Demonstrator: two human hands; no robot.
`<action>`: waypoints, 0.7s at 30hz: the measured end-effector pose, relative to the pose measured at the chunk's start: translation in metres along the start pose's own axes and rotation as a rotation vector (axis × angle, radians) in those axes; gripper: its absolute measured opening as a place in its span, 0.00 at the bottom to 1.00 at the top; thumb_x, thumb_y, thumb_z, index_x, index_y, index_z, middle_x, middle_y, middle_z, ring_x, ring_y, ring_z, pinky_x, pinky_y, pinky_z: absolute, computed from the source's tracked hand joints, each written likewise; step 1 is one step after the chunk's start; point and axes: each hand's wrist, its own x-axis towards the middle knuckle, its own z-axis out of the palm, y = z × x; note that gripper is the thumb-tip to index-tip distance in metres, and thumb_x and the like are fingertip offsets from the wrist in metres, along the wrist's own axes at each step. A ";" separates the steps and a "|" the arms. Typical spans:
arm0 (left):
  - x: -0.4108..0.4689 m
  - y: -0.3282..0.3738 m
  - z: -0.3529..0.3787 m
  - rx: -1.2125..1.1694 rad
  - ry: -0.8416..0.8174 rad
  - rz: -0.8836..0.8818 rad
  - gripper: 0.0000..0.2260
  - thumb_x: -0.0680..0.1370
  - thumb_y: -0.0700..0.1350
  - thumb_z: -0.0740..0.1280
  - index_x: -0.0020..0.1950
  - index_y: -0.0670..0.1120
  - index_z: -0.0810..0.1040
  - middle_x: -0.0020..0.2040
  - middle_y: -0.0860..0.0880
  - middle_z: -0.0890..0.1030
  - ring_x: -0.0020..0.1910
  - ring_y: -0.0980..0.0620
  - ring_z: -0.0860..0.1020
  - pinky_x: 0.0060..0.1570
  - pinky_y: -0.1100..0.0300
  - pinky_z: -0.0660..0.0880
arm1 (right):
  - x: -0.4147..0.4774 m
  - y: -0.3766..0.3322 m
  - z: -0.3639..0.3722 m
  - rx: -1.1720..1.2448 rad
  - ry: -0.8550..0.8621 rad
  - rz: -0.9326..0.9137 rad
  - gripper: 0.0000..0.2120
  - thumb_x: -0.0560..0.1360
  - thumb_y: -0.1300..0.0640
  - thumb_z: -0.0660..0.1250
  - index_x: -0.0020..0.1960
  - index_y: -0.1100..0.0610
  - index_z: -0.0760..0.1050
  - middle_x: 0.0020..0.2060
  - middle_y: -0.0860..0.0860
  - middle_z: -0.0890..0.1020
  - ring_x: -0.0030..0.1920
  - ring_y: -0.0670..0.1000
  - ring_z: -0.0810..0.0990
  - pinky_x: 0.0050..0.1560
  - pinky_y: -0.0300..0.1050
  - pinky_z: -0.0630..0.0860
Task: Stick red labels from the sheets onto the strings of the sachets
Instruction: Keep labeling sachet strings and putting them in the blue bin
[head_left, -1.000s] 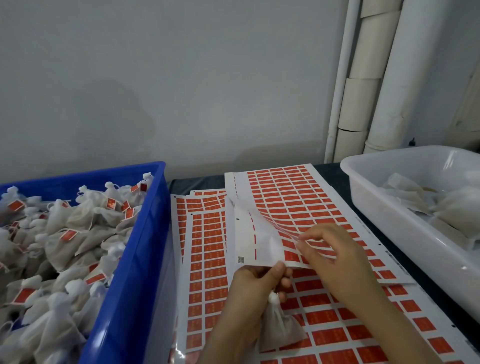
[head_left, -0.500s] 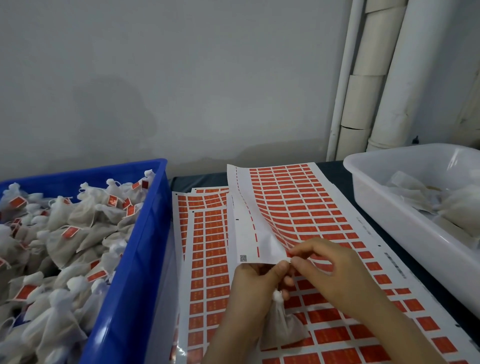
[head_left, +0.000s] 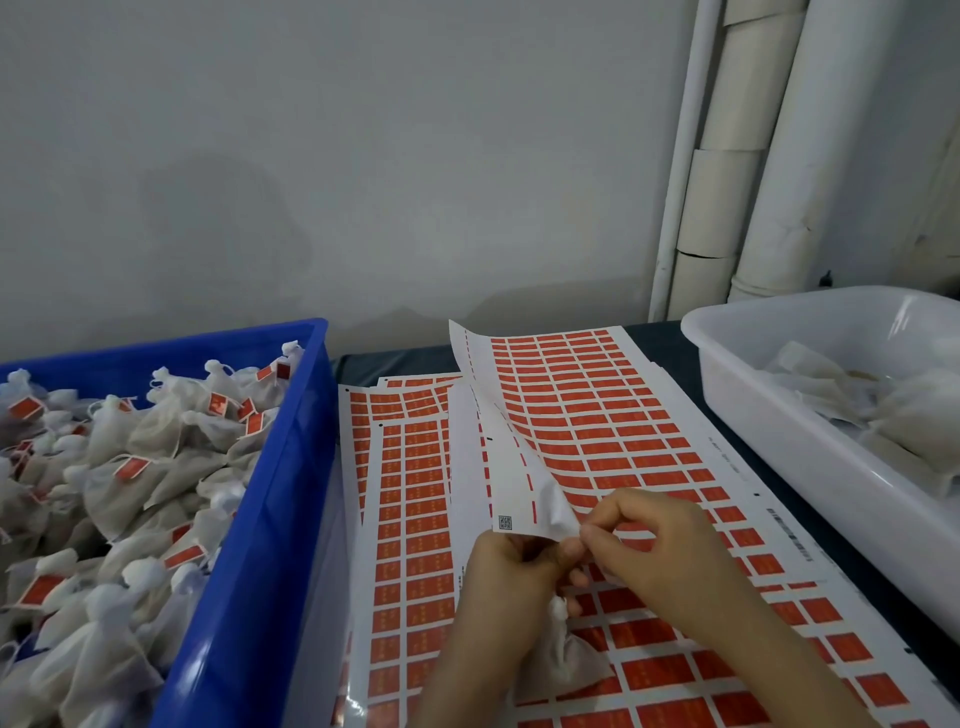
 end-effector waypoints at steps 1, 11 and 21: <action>0.000 0.000 0.000 0.007 -0.002 -0.005 0.05 0.76 0.42 0.67 0.48 0.45 0.82 0.32 0.51 0.84 0.30 0.56 0.81 0.31 0.67 0.76 | 0.000 0.000 0.000 0.004 0.009 0.005 0.09 0.71 0.55 0.69 0.34 0.45 0.75 0.36 0.35 0.78 0.42 0.37 0.76 0.42 0.24 0.70; 0.000 0.000 0.000 0.030 -0.001 -0.028 0.07 0.77 0.45 0.67 0.48 0.44 0.83 0.32 0.52 0.83 0.31 0.55 0.80 0.36 0.62 0.77 | 0.003 -0.002 0.000 0.088 -0.069 0.108 0.02 0.71 0.47 0.68 0.42 0.41 0.75 0.38 0.34 0.79 0.45 0.30 0.75 0.39 0.24 0.70; -0.002 0.003 0.001 -0.023 -0.007 -0.002 0.04 0.76 0.43 0.68 0.44 0.51 0.81 0.33 0.50 0.82 0.33 0.53 0.80 0.33 0.62 0.76 | 0.003 0.001 -0.006 0.105 -0.117 0.078 0.07 0.74 0.52 0.66 0.39 0.44 0.79 0.37 0.39 0.82 0.43 0.38 0.78 0.45 0.30 0.72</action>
